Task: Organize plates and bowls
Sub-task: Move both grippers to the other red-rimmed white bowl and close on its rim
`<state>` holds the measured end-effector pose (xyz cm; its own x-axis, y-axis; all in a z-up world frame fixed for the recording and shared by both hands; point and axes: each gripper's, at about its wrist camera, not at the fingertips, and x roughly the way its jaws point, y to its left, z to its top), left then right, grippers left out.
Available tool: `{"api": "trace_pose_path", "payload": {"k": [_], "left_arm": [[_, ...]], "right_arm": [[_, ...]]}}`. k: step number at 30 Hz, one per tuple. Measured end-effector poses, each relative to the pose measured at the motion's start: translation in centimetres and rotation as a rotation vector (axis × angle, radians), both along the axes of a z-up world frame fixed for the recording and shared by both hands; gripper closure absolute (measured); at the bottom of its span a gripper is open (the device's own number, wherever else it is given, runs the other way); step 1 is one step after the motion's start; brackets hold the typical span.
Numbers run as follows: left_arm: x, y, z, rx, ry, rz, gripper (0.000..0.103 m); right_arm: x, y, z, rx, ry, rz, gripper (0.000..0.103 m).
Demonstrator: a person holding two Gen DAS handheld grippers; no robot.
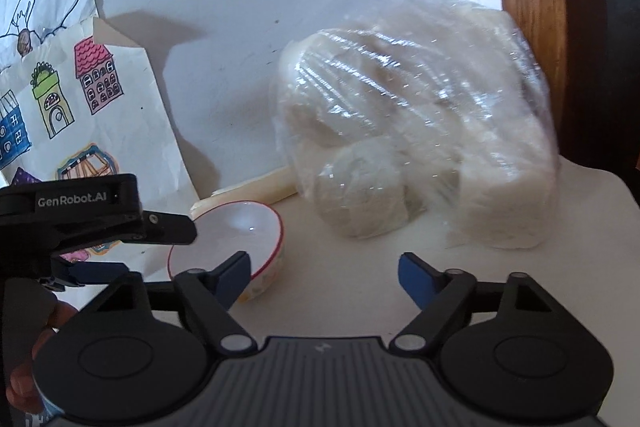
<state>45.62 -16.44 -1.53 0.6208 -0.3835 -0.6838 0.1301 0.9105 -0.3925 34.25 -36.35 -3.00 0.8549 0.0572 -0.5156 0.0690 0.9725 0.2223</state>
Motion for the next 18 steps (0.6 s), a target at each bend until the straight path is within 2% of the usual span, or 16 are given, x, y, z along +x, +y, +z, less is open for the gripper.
{"api": "trace_pose_path", "payload": {"k": [4,8,10,12,15,18], "left_arm": [[0.1,-0.6,-0.6,-0.015,0.009,-0.035,0.035],[0.2,-1.2,-0.8,-0.027,0.015,-0.072,0.049],[0.1,-1.4,-0.7,-0.026,0.016,-0.077,0.057],[0.1,-1.6,-0.8,-0.027,0.018,-0.082,0.064],[-0.1,-1.8,-1.0,-0.023,0.02,-0.082,0.066],[-0.3,-2.2,-1.4,-0.023,0.024,-0.093,0.073]], "right_arm": [[0.7,0.7,-0.3,0.01,0.005,0.02,0.031],[1.2,1.3,-0.5,0.017,0.006,0.049,0.043],[1.4,1.6,-0.5,0.019,0.009,0.057,0.046],[1.4,1.7,-0.4,0.023,0.011,0.063,0.047],[1.3,1.7,-0.5,0.045,0.013,0.062,0.047],[1.4,1.9,-0.6,0.046,0.012,0.064,0.049]]}}
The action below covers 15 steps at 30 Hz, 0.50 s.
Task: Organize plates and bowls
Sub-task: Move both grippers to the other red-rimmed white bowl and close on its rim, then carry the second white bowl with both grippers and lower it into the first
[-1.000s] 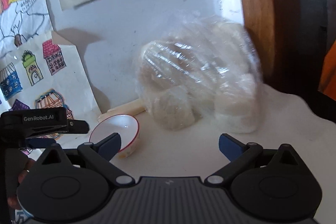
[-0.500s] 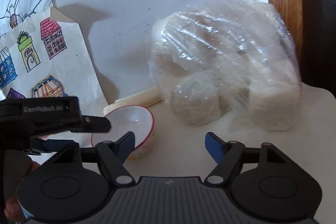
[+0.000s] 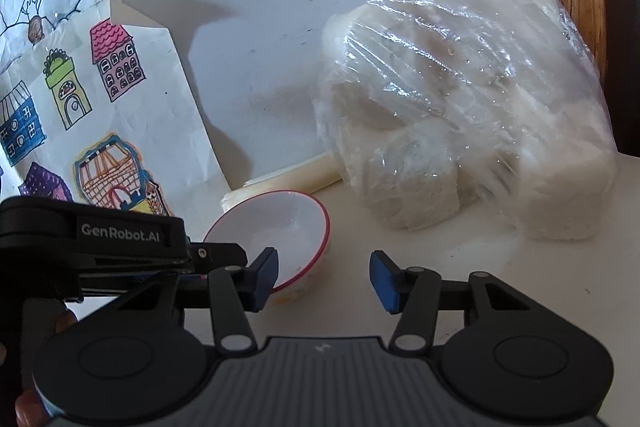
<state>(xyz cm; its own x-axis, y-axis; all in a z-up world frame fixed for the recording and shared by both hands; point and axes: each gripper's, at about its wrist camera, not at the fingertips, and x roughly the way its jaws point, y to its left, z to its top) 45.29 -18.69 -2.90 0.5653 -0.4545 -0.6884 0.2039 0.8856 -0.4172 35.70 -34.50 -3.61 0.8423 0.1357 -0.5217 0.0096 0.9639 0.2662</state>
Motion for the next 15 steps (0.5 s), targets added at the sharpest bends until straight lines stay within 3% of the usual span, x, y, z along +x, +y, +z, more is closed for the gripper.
{"api": "trace_pose_path", "payload": {"k": [8,10,15], "left_arm": [[-0.9,-0.6,-0.4,-0.002,-0.015,-0.024,0.086],[-1.3,-0.8,-0.6,-0.001,-0.012,-0.039,0.09],[-1.9,-1.4,-0.5,0.019,-0.028,-0.053,0.093]], "right_arm": [[0.1,0.4,-0.4,0.017,0.011,0.014,0.074],[0.1,0.4,-0.7,0.024,0.019,0.016,0.075],[-0.2,0.4,-1.1,0.056,0.037,0.016,0.089]]}}
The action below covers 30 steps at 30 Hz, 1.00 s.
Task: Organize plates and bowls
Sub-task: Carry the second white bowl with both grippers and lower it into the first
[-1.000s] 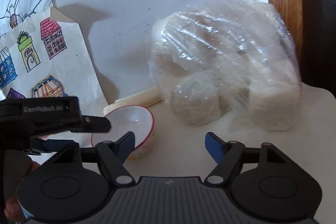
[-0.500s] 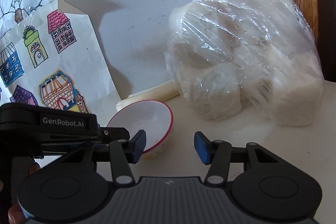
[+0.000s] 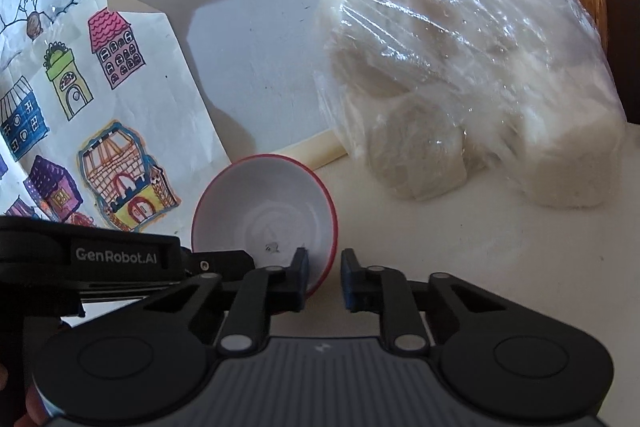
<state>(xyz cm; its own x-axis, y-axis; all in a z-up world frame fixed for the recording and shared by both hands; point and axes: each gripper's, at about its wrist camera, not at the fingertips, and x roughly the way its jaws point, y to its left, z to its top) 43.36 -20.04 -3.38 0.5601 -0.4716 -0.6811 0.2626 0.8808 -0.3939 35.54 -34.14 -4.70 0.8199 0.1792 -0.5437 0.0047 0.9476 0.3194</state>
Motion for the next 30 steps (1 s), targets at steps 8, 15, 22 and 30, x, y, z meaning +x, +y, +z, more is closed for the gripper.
{"api": "trace_pose_path", "payload": {"k": [8,15,22,30], "left_arm": [[-2.2,0.3,1.2,0.005,-0.021,-0.026,0.093],[-7.0,0.8,4.6,-0.006,-0.08,-0.073,0.093],[-12.8,1.4,8.0,-0.012,-0.126,-0.113,0.093],[-18.9,3.0,10.4,-0.017,-0.166,-0.145,0.093]], "right_arm": [[-1.7,-0.1,0.3,0.025,0.002,-0.012,0.09],[-6.3,-0.4,2.8,0.03,-0.037,-0.02,0.09],[-12.2,-1.2,5.4,0.023,-0.087,-0.035,0.09],[-18.8,-0.3,7.7,0.015,-0.13,-0.042,0.09]]}}
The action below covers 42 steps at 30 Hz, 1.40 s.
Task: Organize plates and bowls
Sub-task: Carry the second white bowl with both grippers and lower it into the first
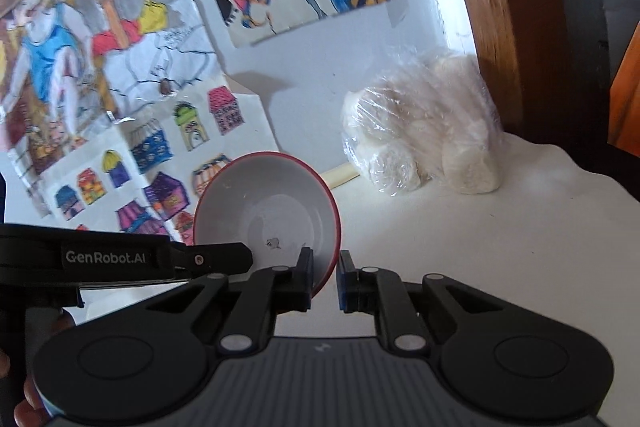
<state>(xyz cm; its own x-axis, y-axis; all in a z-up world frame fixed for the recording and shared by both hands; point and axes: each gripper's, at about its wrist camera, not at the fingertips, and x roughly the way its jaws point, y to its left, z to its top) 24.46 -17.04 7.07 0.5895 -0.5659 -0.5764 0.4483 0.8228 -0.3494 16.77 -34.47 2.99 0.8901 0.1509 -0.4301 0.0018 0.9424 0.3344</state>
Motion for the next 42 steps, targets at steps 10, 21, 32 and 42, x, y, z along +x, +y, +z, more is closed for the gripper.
{"api": "trace_pose_path", "payload": {"k": [10,21,32,42], "left_arm": [[-4.2,2.1,0.6,0.006,-0.025,-0.014,0.093],[-6.9,3.7,0.6,0.004,-0.026,-0.026,0.093],[-8.5,5.3,-0.1,0.025,0.003,-0.041,0.093],[-9.5,6.1,-2.9,0.054,0.071,-0.05,0.093]], "right_arm": [[-4.8,2.1,1.0,-0.018,-0.019,0.007,0.09],[-7.8,3.7,1.4,-0.042,-0.018,0.018,0.09],[-9.5,5.2,1.4,-0.072,0.009,0.052,0.089],[-10.5,6.0,-0.1,-0.071,0.075,0.09,0.089]]}}
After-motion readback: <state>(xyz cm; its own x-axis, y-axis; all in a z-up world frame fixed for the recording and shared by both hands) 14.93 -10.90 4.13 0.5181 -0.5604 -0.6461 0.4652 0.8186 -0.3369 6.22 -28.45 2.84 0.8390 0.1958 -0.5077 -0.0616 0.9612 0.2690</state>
